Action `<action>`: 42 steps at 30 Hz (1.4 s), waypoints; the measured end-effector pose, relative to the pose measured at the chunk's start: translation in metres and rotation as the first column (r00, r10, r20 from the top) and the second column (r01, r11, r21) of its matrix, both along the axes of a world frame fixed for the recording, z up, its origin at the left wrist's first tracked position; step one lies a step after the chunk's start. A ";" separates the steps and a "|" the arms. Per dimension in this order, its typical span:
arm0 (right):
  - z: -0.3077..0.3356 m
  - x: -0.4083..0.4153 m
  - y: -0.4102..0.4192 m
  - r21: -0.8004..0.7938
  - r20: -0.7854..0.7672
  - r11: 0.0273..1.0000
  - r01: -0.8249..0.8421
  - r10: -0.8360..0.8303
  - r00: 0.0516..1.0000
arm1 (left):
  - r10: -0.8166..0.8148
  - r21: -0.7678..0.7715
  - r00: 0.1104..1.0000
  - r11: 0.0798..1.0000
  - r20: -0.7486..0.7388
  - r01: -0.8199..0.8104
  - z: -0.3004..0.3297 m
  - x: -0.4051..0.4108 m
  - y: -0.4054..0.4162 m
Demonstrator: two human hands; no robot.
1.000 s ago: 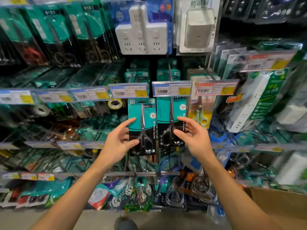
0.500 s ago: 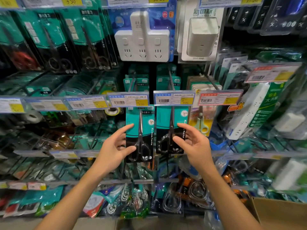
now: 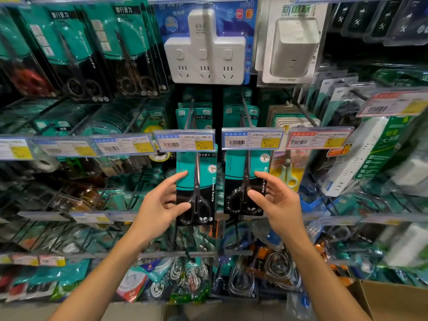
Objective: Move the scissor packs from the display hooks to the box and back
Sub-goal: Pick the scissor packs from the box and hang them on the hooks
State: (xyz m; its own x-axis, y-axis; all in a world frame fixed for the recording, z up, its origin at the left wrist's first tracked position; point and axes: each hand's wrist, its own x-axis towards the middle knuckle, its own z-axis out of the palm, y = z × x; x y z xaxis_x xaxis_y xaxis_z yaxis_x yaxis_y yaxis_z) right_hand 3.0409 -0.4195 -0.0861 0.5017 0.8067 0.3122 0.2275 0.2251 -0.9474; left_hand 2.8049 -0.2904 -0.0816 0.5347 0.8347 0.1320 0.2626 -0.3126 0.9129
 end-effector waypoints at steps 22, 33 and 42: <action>0.009 0.026 0.068 -0.114 -0.022 0.988 0.101 -0.104 0.994 | -0.028 0.016 0.999 0.999 -0.031 0.028 0.007 0.008 0.023; 0.005 0.026 0.082 -0.193 -0.050 0.969 0.157 -0.170 0.984 | -0.045 0.002 0.999 0.999 -0.005 0.045 0.004 0.013 0.026; -0.004 -0.007 0.060 -0.267 -0.019 0.960 0.084 -0.093 0.995 | -0.021 -0.057 0.999 0.998 0.028 0.022 -0.004 0.013 0.020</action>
State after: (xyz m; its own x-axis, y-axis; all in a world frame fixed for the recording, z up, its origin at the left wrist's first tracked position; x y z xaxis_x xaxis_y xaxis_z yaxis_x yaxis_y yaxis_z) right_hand 3.0342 -0.3600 -0.0903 0.5810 0.8103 0.0763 0.2048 -0.0548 -0.9773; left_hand 2.8183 -0.2706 -0.0853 0.5495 0.8296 0.0995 0.2310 -0.2653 0.9361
